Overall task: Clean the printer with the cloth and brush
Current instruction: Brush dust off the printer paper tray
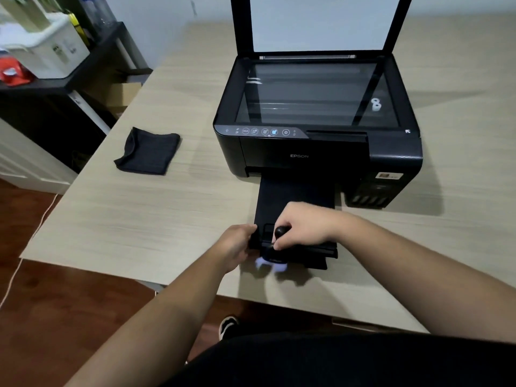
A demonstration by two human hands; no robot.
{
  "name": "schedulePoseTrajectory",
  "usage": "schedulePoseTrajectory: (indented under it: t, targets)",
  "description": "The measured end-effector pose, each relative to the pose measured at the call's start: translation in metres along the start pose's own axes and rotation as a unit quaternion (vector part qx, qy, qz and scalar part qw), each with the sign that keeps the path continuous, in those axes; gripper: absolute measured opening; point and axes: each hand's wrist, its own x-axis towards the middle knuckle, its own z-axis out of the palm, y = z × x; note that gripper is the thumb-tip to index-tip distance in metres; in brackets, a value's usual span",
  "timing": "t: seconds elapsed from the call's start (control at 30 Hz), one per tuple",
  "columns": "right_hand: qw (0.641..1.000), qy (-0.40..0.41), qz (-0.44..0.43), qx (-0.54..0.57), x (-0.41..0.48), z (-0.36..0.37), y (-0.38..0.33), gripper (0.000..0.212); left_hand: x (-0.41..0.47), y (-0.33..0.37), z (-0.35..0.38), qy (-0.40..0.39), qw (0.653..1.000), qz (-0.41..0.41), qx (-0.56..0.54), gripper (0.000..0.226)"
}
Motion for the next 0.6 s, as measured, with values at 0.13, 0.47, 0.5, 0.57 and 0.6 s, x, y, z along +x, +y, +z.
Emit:
schedulePoseTrajectory:
  t: [0.13, 0.47, 0.5, 0.57, 0.6]
  targets:
    - [0.983, 0.173, 0.057, -0.022, 0.010, -0.004, 0.012, 0.019, -0.001, 0.000, -0.001, 0.018, 1.000, 0.002, 0.011, 0.024]
    - [0.991, 0.106, 0.069, -0.044, -0.031, -0.011, 0.037, 0.026, -0.001, -0.003, -0.001, 0.049, 0.998, 0.018, 0.038, 0.028]
    - [0.996, 0.043, 0.064, -0.052, -0.039, -0.007, 0.040, 0.025, -0.002, -0.004, 0.000, 0.048, 0.998, 0.024, 0.042, 0.027]
    - [0.992, 0.062, 0.086, -0.072, -0.052, -0.009, 0.050, 0.019, -0.003, -0.005, 0.001, 0.045, 0.997, 0.040, 0.050, 0.025]
    - [0.983, 0.125, 0.107, -0.080, -0.058, -0.013, 0.056, 0.018, -0.003, -0.006, 0.002, 0.045, 0.996, 0.047, 0.054, 0.023]
